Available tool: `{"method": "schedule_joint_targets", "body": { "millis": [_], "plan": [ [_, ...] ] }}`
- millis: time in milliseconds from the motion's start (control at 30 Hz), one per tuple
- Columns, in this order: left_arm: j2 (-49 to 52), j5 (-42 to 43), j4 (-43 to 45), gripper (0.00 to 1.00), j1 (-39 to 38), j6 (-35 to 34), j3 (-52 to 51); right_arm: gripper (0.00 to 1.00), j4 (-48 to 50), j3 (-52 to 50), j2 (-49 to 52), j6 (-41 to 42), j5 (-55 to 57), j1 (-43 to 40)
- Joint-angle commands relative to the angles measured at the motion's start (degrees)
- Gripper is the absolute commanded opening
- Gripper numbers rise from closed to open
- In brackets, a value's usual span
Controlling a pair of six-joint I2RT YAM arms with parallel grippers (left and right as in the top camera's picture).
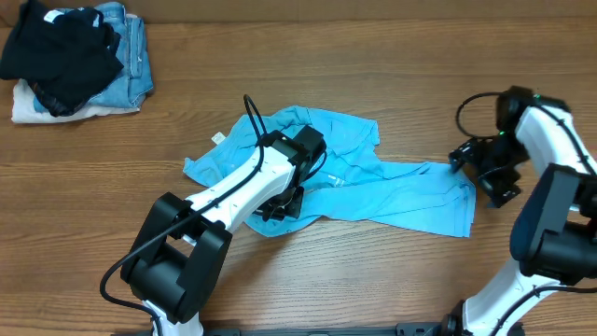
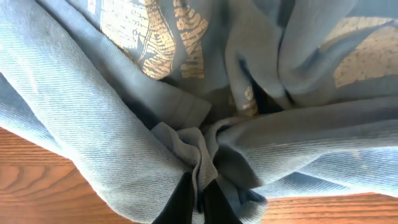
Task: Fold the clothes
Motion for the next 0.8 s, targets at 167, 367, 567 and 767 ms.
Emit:
{"method": "schedule_joint_targets", "body": {
  "millis": [167,367,567,767],
  "plan": [
    [0.28,-0.79,0.39,0.04,-0.02,-0.79,0.94,0.98,5.03,-3.72,-0.07,-0.2,-0.15,2.54],
    [0.28,-0.76,0.42,0.04,-0.02,-0.81,0.94,0.73,4.76,-3.85,-0.07,-0.42,-0.09,2.54],
    [0.28,-0.79,0.57,0.04,-0.02,-0.76,0.94,0.54,6.62,-6.78,-0.07,-0.37,-0.13,2.54],
    [0.28,-0.79,0.59,0.04,-0.02,-0.79,0.94,0.45,7.26,-7.58,-0.07,-0.35,-0.13,2.54]
  ]
}}
